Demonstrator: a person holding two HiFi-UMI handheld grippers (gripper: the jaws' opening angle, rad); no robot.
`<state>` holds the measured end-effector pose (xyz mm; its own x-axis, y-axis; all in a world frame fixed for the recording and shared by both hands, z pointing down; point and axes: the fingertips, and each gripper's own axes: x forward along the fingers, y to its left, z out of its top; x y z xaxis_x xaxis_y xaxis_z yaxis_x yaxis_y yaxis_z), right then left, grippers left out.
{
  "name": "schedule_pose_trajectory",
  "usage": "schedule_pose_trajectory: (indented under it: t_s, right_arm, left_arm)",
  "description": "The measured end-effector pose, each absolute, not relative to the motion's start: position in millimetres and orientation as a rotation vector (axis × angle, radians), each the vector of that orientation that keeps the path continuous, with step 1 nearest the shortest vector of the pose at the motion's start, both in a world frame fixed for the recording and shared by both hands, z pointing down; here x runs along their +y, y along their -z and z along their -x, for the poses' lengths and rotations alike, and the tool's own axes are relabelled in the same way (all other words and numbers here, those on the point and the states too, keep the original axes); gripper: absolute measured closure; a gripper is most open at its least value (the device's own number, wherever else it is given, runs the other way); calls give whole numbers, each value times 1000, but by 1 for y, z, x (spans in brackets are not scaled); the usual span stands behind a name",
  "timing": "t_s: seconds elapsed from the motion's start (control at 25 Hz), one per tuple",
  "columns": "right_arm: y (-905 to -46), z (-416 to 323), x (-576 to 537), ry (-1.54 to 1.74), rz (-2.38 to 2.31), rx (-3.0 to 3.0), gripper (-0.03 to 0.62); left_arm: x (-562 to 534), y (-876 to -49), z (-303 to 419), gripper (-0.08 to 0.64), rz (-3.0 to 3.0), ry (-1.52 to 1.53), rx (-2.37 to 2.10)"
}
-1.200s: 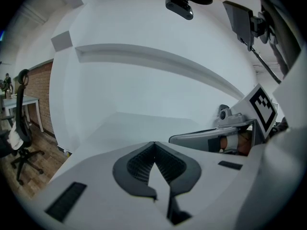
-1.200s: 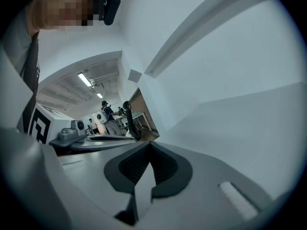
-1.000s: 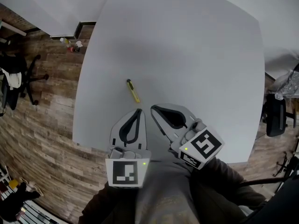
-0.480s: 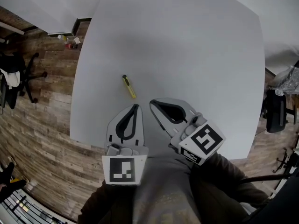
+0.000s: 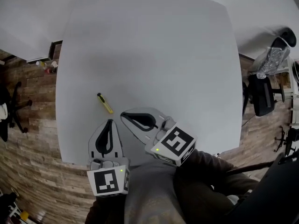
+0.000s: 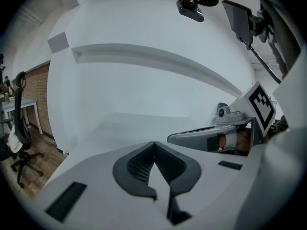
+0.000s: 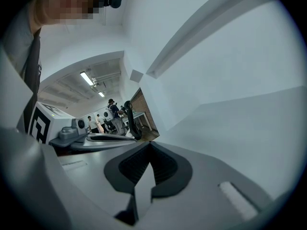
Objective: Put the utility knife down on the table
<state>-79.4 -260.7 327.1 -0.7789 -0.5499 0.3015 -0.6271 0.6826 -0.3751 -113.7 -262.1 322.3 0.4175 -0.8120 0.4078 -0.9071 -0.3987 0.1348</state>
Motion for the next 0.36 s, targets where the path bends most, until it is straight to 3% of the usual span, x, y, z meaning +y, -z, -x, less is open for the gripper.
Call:
schedule_pose_trajectory:
  t_s: [0.36]
  right_arm:
    - [-320,85,-265,-714,-832,-2769,592]
  left_arm:
    - [-261,-311,114,557,-2262,-419,-1580]
